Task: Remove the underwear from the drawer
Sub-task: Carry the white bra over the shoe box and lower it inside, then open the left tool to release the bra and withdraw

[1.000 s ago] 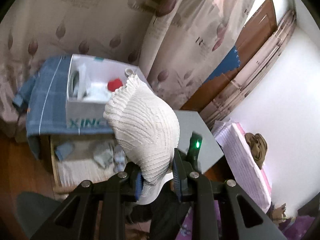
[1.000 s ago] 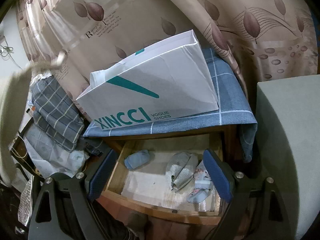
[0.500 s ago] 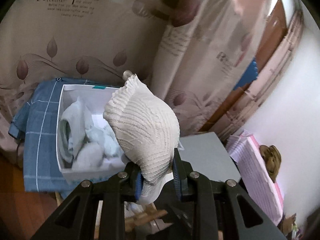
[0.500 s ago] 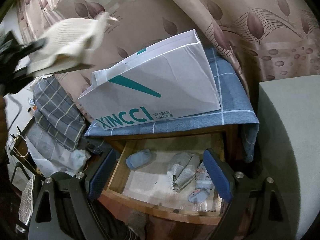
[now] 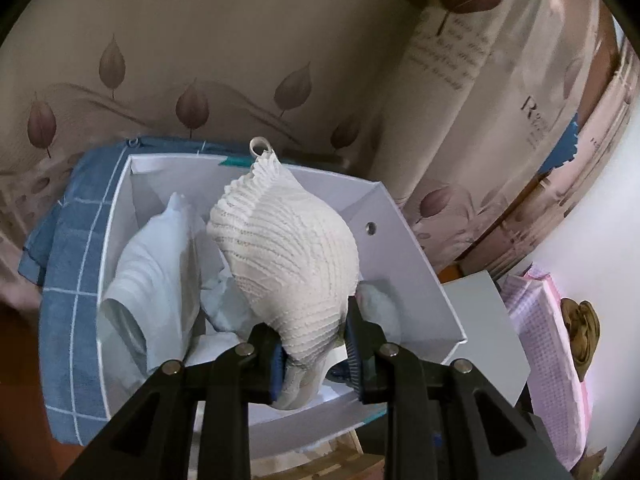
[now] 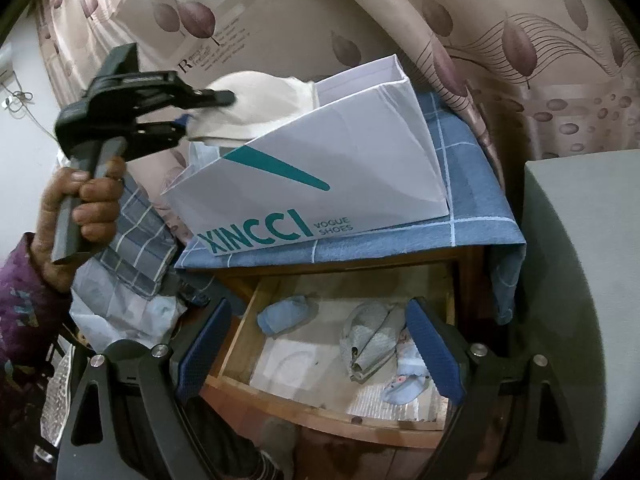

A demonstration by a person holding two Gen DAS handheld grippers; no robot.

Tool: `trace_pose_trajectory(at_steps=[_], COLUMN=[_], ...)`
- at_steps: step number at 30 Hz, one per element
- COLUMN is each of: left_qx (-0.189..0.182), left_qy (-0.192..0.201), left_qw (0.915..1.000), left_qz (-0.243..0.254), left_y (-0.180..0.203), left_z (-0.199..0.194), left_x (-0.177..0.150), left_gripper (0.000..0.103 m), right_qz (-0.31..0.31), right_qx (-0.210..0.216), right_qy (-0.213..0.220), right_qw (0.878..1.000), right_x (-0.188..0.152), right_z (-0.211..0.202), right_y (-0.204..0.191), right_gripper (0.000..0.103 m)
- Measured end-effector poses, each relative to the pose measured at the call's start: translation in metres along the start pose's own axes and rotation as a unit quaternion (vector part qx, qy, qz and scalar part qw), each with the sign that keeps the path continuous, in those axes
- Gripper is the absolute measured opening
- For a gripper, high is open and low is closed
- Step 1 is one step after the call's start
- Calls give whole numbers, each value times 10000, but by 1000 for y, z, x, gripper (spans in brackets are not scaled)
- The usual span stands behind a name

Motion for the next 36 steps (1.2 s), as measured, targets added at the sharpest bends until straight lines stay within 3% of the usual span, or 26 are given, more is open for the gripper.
trace_pose_trajectory(at_steps=[8,18,25,36], left_qx=[307,760,1004,1512], left_qy=[-118,112,323,777], left_qw=[9995,9968,9935,9765], left_qz=[-39,229,418,1327], left_y=[-18,-21,-13,26], left_z=[14,8,-7,-54], left_x=[-13,-16,-15,-41], left_gripper=[33,48,52,56], right_qz=[-61,-105,-124,-337], right_qx=[-11,-45,-49,-178], right_qy=[-36,-79,-86,-154], right_qw=[10000,9999,9999,9992], right_x=[-1,-3,-3,-8], right_z=[2,4,3,8], right_y=[-3,-4,-5,-12], right_gripper=[87,87,87,87])
Point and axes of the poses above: each gripper's, at about its wrist camera, not at the fingertips, and z roughly the way its jaws point, y to its right, x to its top, the point moved 7 cm from there along z, roughly the way its jaws point, and after that the axes turned 13 degrees about -x, right-handed, at the moved point
